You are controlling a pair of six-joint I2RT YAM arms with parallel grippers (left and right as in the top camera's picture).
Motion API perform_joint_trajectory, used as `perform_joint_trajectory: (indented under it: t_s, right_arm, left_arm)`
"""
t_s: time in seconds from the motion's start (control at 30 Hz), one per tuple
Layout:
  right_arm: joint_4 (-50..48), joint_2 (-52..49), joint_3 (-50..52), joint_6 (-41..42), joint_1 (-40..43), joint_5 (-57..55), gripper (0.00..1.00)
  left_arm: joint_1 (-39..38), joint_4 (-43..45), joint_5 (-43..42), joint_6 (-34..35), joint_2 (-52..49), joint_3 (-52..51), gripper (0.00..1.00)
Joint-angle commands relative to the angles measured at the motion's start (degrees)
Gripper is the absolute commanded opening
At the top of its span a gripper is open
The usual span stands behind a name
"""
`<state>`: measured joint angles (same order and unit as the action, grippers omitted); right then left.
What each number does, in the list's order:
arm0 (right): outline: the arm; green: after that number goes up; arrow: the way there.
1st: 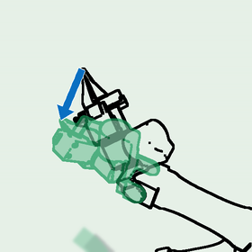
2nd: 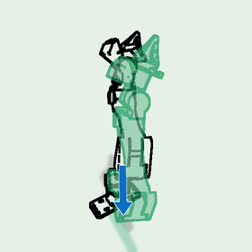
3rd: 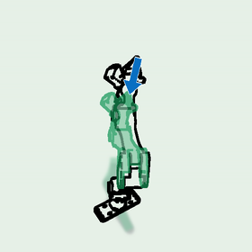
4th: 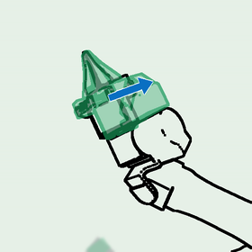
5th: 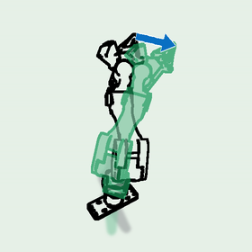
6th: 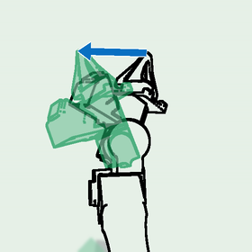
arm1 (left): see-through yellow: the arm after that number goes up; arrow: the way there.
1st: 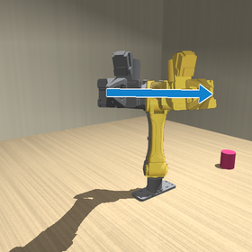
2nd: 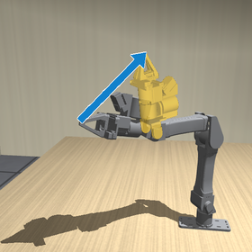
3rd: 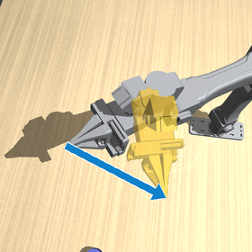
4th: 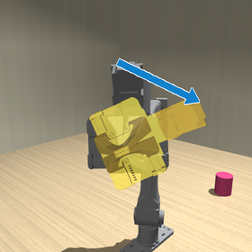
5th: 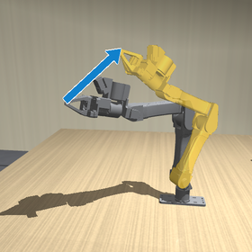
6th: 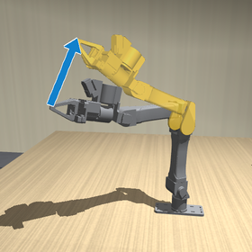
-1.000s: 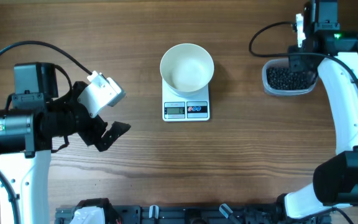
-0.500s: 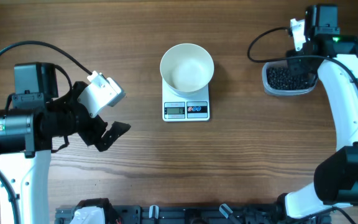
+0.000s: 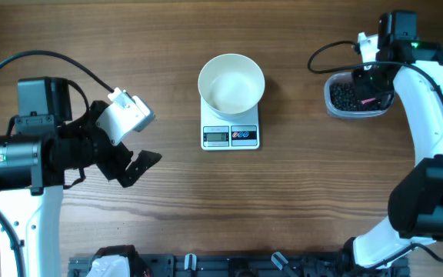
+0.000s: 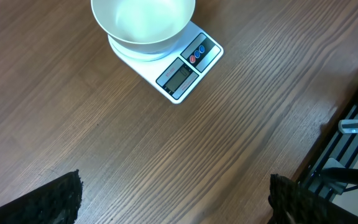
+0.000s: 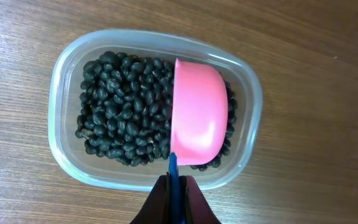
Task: Scoop item into bowl and weigh 150g on scale
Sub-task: 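Move the pink scoop with the right gripper over the bean tub, then dip the pink scoop into the black beans and scoop them up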
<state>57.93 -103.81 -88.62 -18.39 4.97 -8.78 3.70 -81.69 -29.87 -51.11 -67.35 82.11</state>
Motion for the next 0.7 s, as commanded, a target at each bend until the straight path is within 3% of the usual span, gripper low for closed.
perform_joint_trajectory:
  t_s: [0.0, 0.67]
  right_arm:
    - [0.61, -1.75, 0.26, -1.11, 0.13, 1.70, 0.04]
    - [4.42, -3.50, 0.26, -2.54, 2.47, 19.85, 0.04]
  left_arm:
    - [-0.22, -0.02, 0.11, 0.57, -0.15, -0.35, 1.00]
    - [-0.22, 0.00, 0.11, 0.55, -0.15, -0.35, 1.00]
